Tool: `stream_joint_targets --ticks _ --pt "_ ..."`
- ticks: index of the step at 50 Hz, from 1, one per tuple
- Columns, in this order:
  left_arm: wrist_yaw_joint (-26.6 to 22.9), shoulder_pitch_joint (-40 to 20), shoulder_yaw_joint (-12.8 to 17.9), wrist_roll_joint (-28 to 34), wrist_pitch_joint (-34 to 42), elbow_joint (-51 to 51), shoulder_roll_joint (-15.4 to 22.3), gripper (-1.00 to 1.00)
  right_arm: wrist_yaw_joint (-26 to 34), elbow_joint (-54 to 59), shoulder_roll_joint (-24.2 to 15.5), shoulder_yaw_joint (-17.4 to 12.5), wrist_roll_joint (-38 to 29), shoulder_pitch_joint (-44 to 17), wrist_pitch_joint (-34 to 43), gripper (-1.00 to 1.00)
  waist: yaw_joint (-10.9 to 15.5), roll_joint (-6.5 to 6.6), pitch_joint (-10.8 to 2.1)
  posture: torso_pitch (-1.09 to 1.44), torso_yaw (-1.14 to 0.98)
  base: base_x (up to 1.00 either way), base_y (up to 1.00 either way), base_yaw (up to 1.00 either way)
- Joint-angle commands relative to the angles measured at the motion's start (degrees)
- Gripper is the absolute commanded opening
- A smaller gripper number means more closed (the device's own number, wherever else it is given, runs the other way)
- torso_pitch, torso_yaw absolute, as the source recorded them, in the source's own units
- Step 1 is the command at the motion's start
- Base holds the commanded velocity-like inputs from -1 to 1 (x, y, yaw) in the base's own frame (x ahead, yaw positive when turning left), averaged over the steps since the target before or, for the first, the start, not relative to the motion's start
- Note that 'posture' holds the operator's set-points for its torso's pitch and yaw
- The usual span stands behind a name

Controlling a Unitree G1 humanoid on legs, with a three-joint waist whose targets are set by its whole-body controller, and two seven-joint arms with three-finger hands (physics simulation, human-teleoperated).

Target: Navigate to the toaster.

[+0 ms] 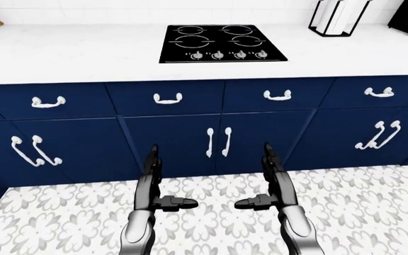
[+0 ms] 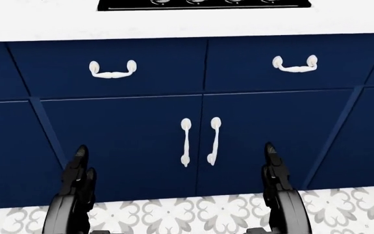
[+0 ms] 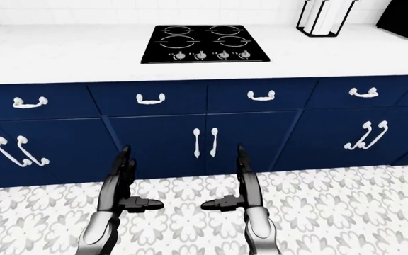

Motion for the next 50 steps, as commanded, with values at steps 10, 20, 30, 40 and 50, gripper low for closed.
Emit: stream_joint_targets --ticks 10,20,30,40,50 --pt "0.5 -1.3 1.3 0.0 -1.8 -2.8 0.6 1.00 0.3 -2.3 0.4 1.0 0.1 -1.6 -1.8 1.00 1.1 5.27 0.24 0.00 0.00 0.00 -0.39 0.00" --pt "0.5 -1.4 1.4 0.0 -2.1 -2.4 0.6 1.00 0.2 -2.0 0.4 1.0 0.1 -1.6 -2.1 1.00 1.6 4.41 -0.42 0.00 0.00 0.00 -0.39 0.00" --pt "0.4 -1.5 1.4 -0.1 -2.3 -2.0 0.6 1.00 0.3 -1.7 0.3 1.0 0.1 -1.7 -2.2 1.00 0.7 1.61 -0.36 0.00 0.00 0.00 -0.40 0.00" --pt "0.5 -1.3 1.3 0.0 -2.0 -2.6 0.6 1.00 0.3 -1.7 0.3 1.0 0.0 -1.7 -2.2 1.00 1.6 6.37 -0.07 0.00 0.00 0.00 -0.40 0.00" --pt "0.5 -1.3 1.3 0.0 -2.0 -2.4 0.6 1.00 0.3 -2.0 0.4 1.0 0.0 -1.6 -2.0 1.00 1.4 -0.96 -1.17 0.00 0.00 0.00 -0.40 0.00"
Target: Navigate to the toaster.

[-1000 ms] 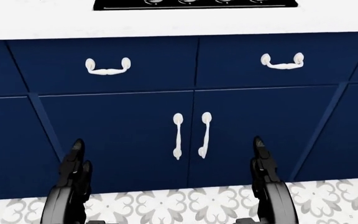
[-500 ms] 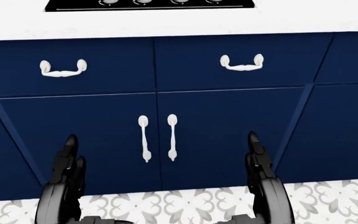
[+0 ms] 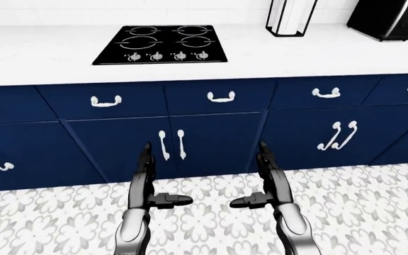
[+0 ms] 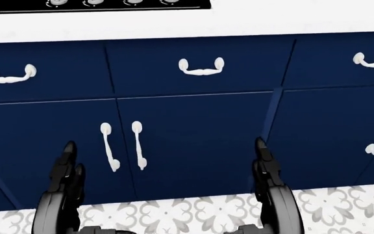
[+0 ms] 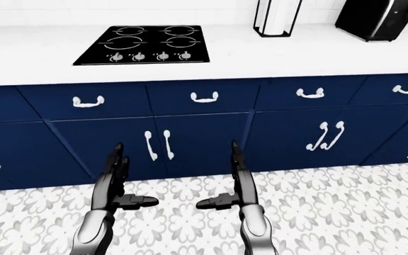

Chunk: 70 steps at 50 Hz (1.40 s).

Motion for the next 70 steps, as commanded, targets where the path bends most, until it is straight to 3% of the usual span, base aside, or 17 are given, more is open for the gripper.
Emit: stream_joint_targets --ticks 1,2,4,16,25,27,29,30,39,43,44,48,51,56,57,59,70 --pt "-0.2 -0.8 -0.5 -0.1 -1.3 -2.1 -0.3 1.00 -0.3 -1.6 -0.4 -0.6 0.1 -0.7 -1.2 1.00 -0.6 -2.76 -1.56 0.00 0.00 0.00 -0.41 0.00" --pt "-0.2 -0.7 -0.6 -0.1 -1.3 -2.1 -0.3 1.00 -0.3 -1.6 -0.4 -0.6 0.1 -0.7 -1.3 1.00 -0.8 1.31 -0.33 0.00 0.00 0.00 -0.41 0.00" --pt "-0.2 -0.6 -0.6 -0.1 -1.2 -2.4 -0.3 1.00 -0.3 -2.2 -0.3 -0.5 0.0 -0.5 -0.9 1.00 -1.1 0.84 -0.37 0.00 0.00 0.00 -0.41 0.00" --pt "-0.3 -0.8 -0.5 -0.1 -1.1 -2.2 -0.3 1.00 -0.3 -1.7 -0.3 -0.5 0.0 -0.8 -1.1 1.00 -0.2 8.26 0.27 0.00 0.00 0.00 -0.41 0.00" --pt "-0.3 -1.0 -0.4 -0.1 -1.4 -1.7 -0.2 1.00 -0.3 -1.7 -0.3 -0.5 0.0 -0.7 -1.2 1.00 0.2 5.28 -0.01 0.00 0.00 0.00 -0.40 0.00" --pt "-0.3 -1.0 -0.4 -0.2 -1.4 -1.7 -0.2 1.00 -0.3 -1.8 -0.3 -0.4 -0.1 -0.7 -1.1 1.00 0.1 3.00 -0.06 0.00 0.00 0.00 -0.40 0.00" --pt "-0.3 -1.0 -0.4 -0.1 -1.4 -1.8 -0.2 1.00 -0.3 -1.8 -0.3 -0.4 -0.1 -0.6 -1.1 1.00 -0.5 -2.15 -1.44 0.00 0.00 0.00 -0.41 0.00" --pt "-0.4 -1.0 -0.4 -0.1 -1.4 -1.7 -0.2 1.00 -0.3 -1.8 -0.3 -0.4 -0.1 -0.7 -1.1 1.00 -0.8 1.00 -0.55 0.00 0.00 0.00 -0.41 0.00" --pt "-0.3 -1.0 -0.4 -0.2 -1.4 -1.7 -0.2 1.00 -0.3 -1.5 -0.3 -0.5 -0.1 -0.7 -1.3 1.00 -0.5 5.11 0.80 0.00 0.00 0.00 -0.41 0.00" --pt "-0.3 -0.6 -0.6 0.0 -1.3 -2.2 -0.3 1.00 -0.3 -1.5 -0.3 -0.5 -0.1 -0.7 -1.4 1.00 -0.2 9.26 0.02 0.00 0.00 0.00 -0.41 0.00" --pt "-0.2 -0.5 -0.6 0.0 -1.1 -2.4 -0.3 1.00 -0.3 -1.4 -0.3 -0.5 -0.1 -0.7 -1.4 1.00 0.4 6.80 0.45 0.00 0.00 0.00 -0.40 0.00" --pt "-0.3 -0.6 -0.6 0.0 -1.3 -2.2 -0.3 1.00 -0.3 -1.6 -0.3 -0.4 -0.1 -0.6 -1.2 1.00 0.1 7.53 -0.57 0.00 0.00 0.00 -0.40 0.00" --pt "-0.2 -0.5 -0.7 0.1 -1.2 -2.4 -0.3 1.00 -0.3 -1.5 -0.3 -0.5 -0.1 -0.7 -1.3 1.00 0.2 5.81 -0.08 0.00 0.00 0.00 -0.41 0.00" --pt "-0.3 -0.7 -0.6 0.0 -1.2 -2.1 -0.3 1.00 -0.3 -1.3 -0.3 -0.5 -0.1 -0.8 -1.3 1.00 -0.5 -1.85 -0.78 0.00 0.00 0.00 -0.41 0.00" --pt "-0.3 -0.7 -0.6 0.0 -1.1 -2.3 -0.3 1.00 -0.3 -1.4 -0.3 -0.5 -0.1 -0.8 -1.3 1.00 -0.6 1.36 -0.42 0.00 0.00 0.00 -0.41 0.00" --pt "-0.4 -0.8 -0.5 0.0 -1.4 -1.8 -0.2 1.00 -0.3 -1.1 -0.4 -0.5 -0.1 -0.9 -1.5 1.00 -0.9 1.06 -0.33 0.00 0.00 0.00 -0.41 0.00" --pt "-0.5 -0.8 -0.5 -0.1 -1.3 -2.0 -0.2 1.00 -0.3 -1.1 -0.3 -0.4 -0.2 -0.8 -1.5 1.00 -0.2 7.34 0.55 0.00 0.00 0.00 -0.41 0.00"
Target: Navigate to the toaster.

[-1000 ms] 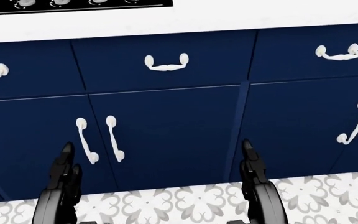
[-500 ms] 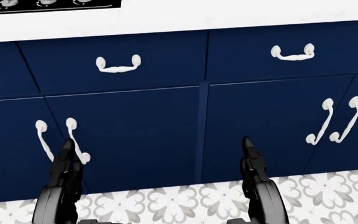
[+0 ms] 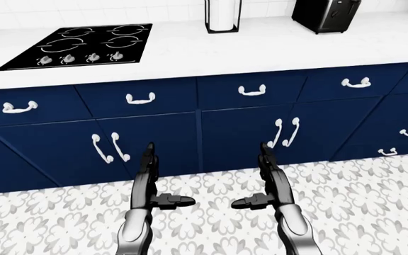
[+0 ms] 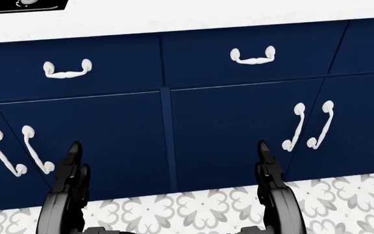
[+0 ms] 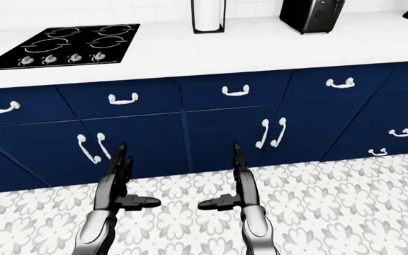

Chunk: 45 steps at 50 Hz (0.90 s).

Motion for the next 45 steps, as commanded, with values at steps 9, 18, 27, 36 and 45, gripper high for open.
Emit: stream_joint_targets --ticks 9,18,27,36,45 --pt "0.0 -0.8 0.2 -0.1 -1.6 -1.9 0.2 1.00 0.0 -1.8 0.0 0.0 0.1 -0.9 -1.8 1.00 0.4 -1.85 -1.43 0.00 0.00 0.00 -0.41 0.00" --pt "0.1 -0.7 0.2 0.0 -1.4 -2.3 0.2 1.00 -0.1 -2.1 0.1 0.1 0.0 -0.9 -1.6 1.00 -0.6 -5.63 -1.39 0.00 0.00 0.00 -0.41 0.00" --pt "0.1 -0.7 0.2 0.0 -1.5 -2.1 0.2 1.00 -0.1 -2.0 0.1 0.1 0.0 -0.9 -1.6 1.00 0.1 0.06 -0.65 0.00 0.00 0.00 -0.41 0.00" --pt "0.0 -0.8 0.2 -0.1 -1.4 -2.1 0.2 1.00 -0.1 -2.2 0.1 0.2 -0.1 -0.9 -1.4 1.00 0.5 -1.85 -1.34 0.00 0.00 0.00 -0.41 0.00" --pt "0.0 -1.0 0.3 0.0 -1.6 -1.7 0.2 1.00 -0.1 -2.4 0.1 0.2 -0.1 -0.8 -1.3 1.00 -0.5 -5.62 -1.38 0.00 0.00 0.00 -0.41 0.00"
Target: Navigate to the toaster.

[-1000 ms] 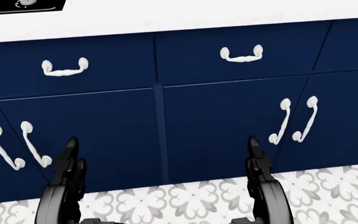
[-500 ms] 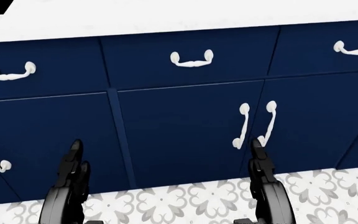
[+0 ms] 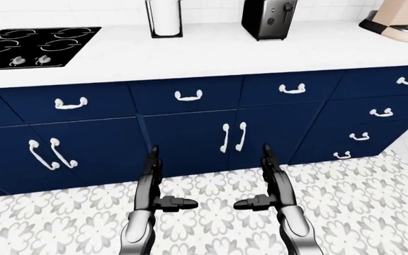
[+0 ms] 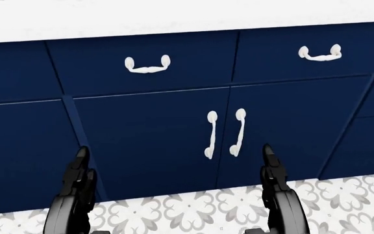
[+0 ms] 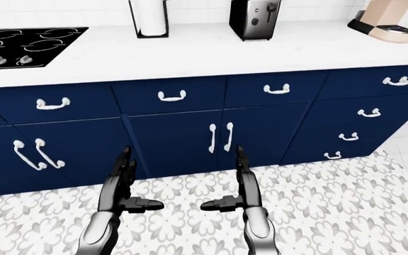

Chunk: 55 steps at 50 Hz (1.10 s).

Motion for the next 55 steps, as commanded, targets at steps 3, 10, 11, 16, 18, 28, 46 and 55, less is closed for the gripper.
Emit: stream_joint_targets --ticks 3,10,11,16,18,28,46,55 --pt "0.5 -1.4 1.3 -0.1 -2.0 -2.7 0.6 1.00 0.4 -2.4 0.3 1.0 0.2 -1.5 -2.0 1.00 0.7 1.58 -0.28 0.00 0.00 0.00 -0.41 0.00" --pt "0.5 -1.2 1.2 0.0 -1.8 -3.1 0.6 1.00 0.3 -2.7 0.4 1.0 0.1 -1.4 -1.8 1.00 1.0 6.45 -0.47 0.00 0.00 0.00 -0.41 0.00" --pt "0.6 -1.1 1.2 0.0 -1.7 -3.2 0.5 1.00 0.3 -2.7 0.4 1.0 0.1 -1.3 -1.8 1.00 1.2 5.66 -0.52 0.00 0.00 0.00 -0.41 0.00" --pt "0.6 -1.1 1.2 0.0 -1.8 -3.1 0.5 1.00 0.3 -2.7 0.4 1.0 0.1 -1.4 -1.7 1.00 1.1 5.18 -1.28 0.00 0.00 0.00 -0.41 0.00" --pt "0.6 -1.2 1.2 0.0 -1.9 -3.0 0.5 1.00 0.3 -2.5 0.4 1.0 0.2 -1.4 -1.9 1.00 1.2 3.95 -0.96 0.00 0.00 0.00 -0.41 0.00" --pt "0.5 -1.0 1.2 0.0 -1.7 -3.3 0.5 1.00 0.3 -2.8 0.4 1.0 0.2 -1.3 -1.8 1.00 0.2 0.27 -1.12 0.00 0.00 0.00 -0.41 0.00" --pt "0.5 -1.1 1.2 0.1 -1.8 -3.1 0.5 1.00 0.3 -2.6 0.4 1.1 0.0 -1.3 -1.9 1.00 1.4 3.01 -0.62 0.00 0.00 0.00 -0.41 0.00" --pt "0.5 -1.1 1.1 0.1 -1.7 -3.2 0.6 1.00 0.3 -2.2 0.4 1.0 0.0 -1.5 -2.1 1.00 0.2 0.15 -1.15 0.00 0.00 0.00 -0.41 0.00"
